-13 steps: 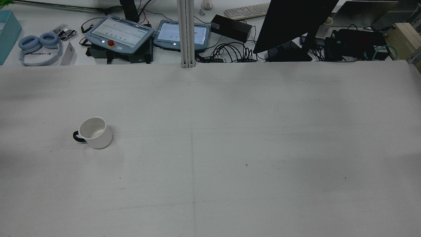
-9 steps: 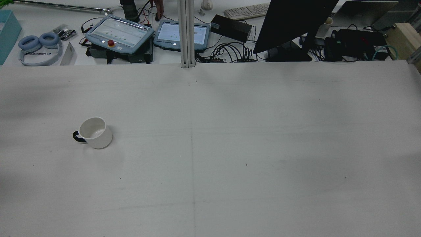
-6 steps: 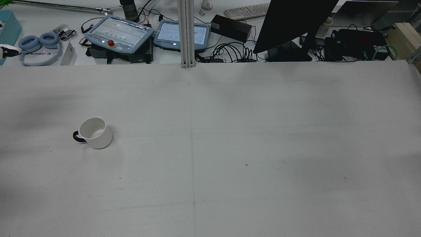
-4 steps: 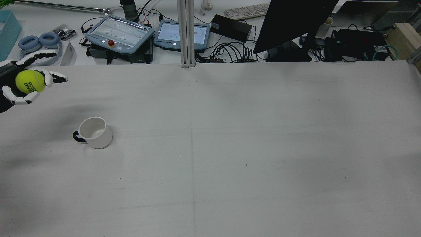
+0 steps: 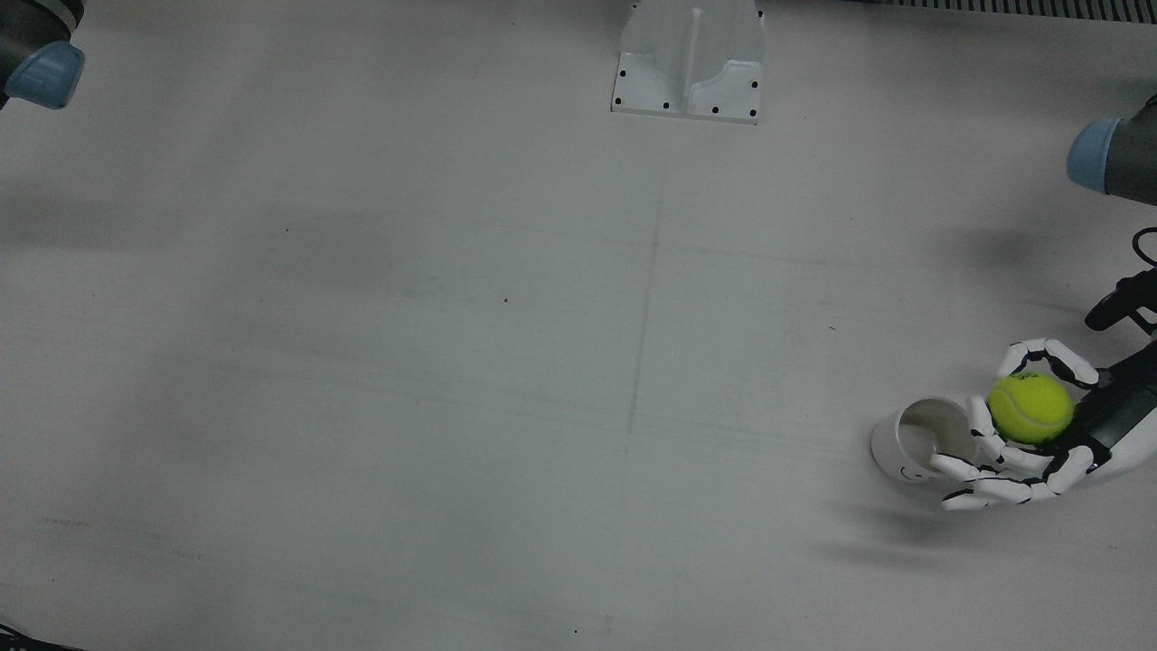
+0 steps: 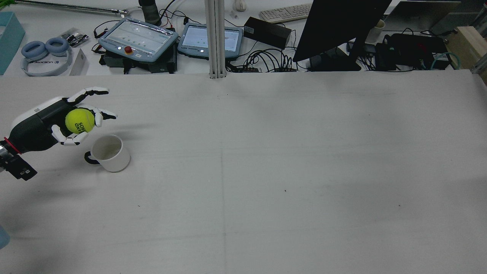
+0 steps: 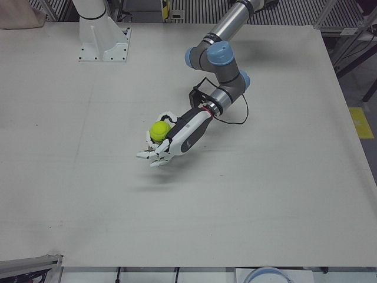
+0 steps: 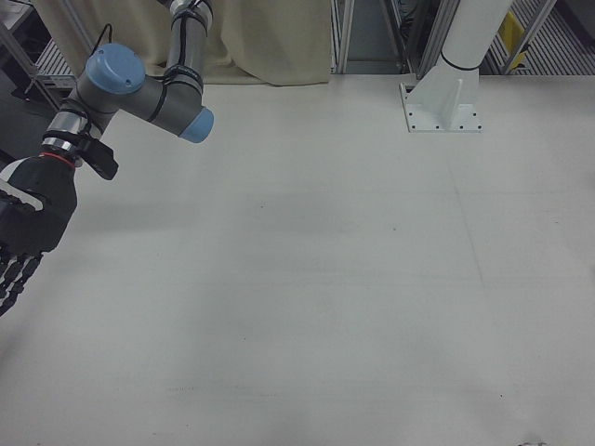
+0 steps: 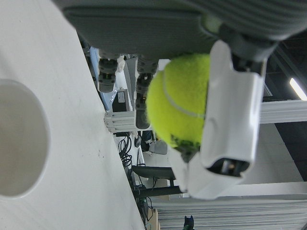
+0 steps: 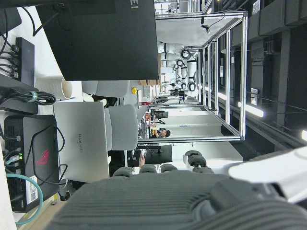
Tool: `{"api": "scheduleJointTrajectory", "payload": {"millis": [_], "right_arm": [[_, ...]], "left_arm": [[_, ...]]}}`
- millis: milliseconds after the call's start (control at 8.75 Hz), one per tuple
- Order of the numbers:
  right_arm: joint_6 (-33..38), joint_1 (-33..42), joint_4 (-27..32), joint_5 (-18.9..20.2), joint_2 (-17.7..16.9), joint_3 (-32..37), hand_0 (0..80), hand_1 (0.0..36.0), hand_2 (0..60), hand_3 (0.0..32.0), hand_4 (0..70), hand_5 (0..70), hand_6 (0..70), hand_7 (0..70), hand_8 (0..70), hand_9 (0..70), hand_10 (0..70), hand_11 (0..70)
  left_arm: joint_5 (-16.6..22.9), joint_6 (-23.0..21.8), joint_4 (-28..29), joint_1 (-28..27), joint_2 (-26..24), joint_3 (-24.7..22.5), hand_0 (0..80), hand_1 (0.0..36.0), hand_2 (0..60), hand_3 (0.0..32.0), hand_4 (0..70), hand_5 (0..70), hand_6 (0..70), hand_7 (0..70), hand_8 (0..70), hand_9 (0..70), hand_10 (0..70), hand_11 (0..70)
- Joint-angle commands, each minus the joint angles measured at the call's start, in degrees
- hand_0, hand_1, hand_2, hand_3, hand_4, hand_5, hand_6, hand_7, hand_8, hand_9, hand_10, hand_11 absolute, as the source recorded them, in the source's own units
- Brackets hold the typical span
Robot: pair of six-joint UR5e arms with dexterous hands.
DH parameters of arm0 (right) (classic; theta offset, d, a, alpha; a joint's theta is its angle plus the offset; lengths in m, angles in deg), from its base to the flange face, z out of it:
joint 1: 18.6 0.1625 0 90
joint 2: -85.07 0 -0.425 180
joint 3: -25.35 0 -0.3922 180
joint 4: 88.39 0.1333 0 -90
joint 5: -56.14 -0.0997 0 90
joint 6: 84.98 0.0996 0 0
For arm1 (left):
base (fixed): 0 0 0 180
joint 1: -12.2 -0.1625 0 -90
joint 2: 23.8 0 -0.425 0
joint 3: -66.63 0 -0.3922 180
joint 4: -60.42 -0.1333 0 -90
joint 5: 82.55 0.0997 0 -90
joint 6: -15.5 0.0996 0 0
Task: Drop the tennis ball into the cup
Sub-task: 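Move the left hand holding the tennis ball above the white mug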
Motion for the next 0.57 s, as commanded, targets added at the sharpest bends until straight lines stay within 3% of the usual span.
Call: {"api": "scheduleJointTrajectory", "payload": {"millis": [0, 229, 343, 457], "right_arm": [[0.00, 0.00, 0.00, 0.00, 0.02, 0.04, 0.0, 0.0, 0.0, 0.0, 0.0, 0.0, 0.0, 0.0, 0.0, 0.0, 0.0, 0.0], [0.00, 0.00, 0.00, 0.00, 0.02, 0.04, 0.0, 0.0, 0.0, 0.0, 0.0, 0.0, 0.0, 0.0, 0.0, 0.0, 0.0, 0.0], [0.00, 0.00, 0.00, 0.00, 0.02, 0.04, 0.0, 0.0, 0.0, 0.0, 0.0, 0.0, 0.0, 0.0, 0.0, 0.0, 0.0, 0.0], [0.00, 0.00, 0.00, 0.00, 0.02, 0.04, 0.0, 0.0, 0.0, 0.0, 0.0, 0.0, 0.0, 0.0, 0.0, 0.0, 0.0, 0.0]], "left_arm": [[-0.29, 2.15, 0.04, -0.41, -0.82, 3.36, 80.0, 36.0, 60.0, 16.0, 0.0, 25.9, 63.8, 46.8, 29.1, 25.6, 7.1, 14.4], [-0.29, 2.14, 1.89, -0.24, -0.39, 4.79, 80.0, 36.0, 60.0, 15.0, 0.1, 26.2, 66.5, 46.3, 29.5, 25.4, 7.3, 14.4], [-0.37, 2.23, 2.16, -0.24, -0.21, 4.87, 80.0, 36.0, 59.6, 16.4, 0.0, 24.7, 60.6, 45.0, 27.9, 24.2, 7.0, 14.0], [-0.38, 2.24, 2.16, -0.41, -0.38, 4.87, 80.0, 36.0, 57.5, 17.8, 0.0, 20.9, 42.1, 45.8, 23.7, 23.6, 6.6, 13.5]]}}
